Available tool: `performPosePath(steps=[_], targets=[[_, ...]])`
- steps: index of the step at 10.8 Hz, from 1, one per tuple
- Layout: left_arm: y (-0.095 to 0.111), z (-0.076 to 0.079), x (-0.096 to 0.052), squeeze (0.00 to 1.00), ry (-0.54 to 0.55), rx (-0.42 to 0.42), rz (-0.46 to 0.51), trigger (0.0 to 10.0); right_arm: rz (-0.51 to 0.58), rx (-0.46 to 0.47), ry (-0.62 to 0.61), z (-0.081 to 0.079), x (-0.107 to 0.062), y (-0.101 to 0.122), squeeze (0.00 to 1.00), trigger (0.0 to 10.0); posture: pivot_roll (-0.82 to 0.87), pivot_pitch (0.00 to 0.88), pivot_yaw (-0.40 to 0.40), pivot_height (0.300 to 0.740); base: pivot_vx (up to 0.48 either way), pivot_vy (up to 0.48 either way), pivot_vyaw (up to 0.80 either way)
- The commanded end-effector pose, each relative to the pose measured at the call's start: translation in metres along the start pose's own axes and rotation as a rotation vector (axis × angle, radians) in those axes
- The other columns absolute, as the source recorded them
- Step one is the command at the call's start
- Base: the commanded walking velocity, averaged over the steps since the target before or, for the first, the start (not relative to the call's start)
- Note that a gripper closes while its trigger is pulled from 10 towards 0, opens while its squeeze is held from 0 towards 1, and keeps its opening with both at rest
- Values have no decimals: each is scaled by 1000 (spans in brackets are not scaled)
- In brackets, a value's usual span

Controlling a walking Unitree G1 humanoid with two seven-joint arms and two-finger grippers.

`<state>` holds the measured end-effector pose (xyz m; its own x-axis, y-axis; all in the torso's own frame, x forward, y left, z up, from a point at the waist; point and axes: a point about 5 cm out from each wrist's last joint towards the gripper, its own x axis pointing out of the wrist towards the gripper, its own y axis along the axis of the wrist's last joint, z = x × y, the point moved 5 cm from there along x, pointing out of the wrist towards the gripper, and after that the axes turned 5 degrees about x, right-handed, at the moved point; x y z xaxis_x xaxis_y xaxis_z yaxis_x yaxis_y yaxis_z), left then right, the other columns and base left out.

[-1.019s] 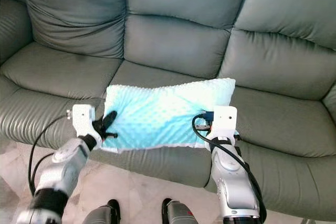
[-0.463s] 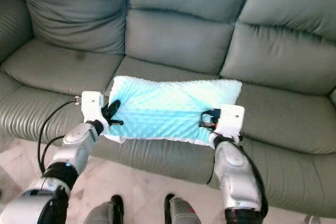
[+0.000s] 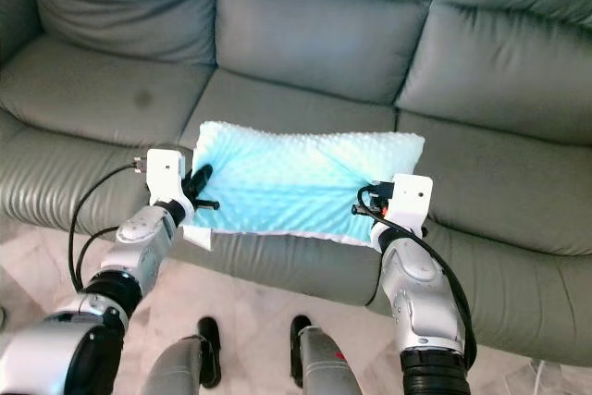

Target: Move the pillow to the sofa

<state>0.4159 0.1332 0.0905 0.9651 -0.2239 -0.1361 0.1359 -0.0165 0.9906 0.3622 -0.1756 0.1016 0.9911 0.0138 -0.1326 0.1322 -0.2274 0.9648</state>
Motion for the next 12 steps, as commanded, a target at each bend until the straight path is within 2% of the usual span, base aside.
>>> performPosePath(steps=[1,3,4,5,7,8,9,10,11,12], targets=[[3,-6,0,0,29,5,10,10000,-2,16,5,2,0,-3,0,10000,-191,425,-29,740,0,0,0],[22,-9,4,0,46,6,75,10000,9,19,42,-10,-1,-4,0,10000,-191,418,-33,740,0,0,0],[21,-13,4,0,64,32,71,10000,3,-8,74,-17,1,-9,0,10000,-200,415,-39,740,0,0,0],[17,-14,4,0,77,50,48,10000,-9,-12,74,-16,3,-13,0,10000,-203,417,-41,740,0,0,0],[18,-7,9,0,81,58,19,10000,-47,-73,74,-7,13,-25,0,10000,-220,434,-37,740,0,0,0],[15,1,11,0,74,76,-10,10000,-71,-67,25,6,20,-31,0,10000,-224,445,-33,740,0,0,0],[15,3,12,0,72,77,-12,10000,-73,-75,13,8,21,-31,0,10000,-225,447,-32,740,0,0,0],[19,11,16,0,57,85,-11,10000,-86,-101,-42,15,28,-32,0,10000,-229,462,-29,740,0,0,0],[26,17,19,0,53,92,-2,10000,-65,-107,-61,19,33,-27,0,10000,-227,476,-25,740,0,0,0],[34,15,21,0,81,110,13,10000,-33,-99,-61,23,36,-18,0,10000,-230,487,-24,740,0,0,0]])
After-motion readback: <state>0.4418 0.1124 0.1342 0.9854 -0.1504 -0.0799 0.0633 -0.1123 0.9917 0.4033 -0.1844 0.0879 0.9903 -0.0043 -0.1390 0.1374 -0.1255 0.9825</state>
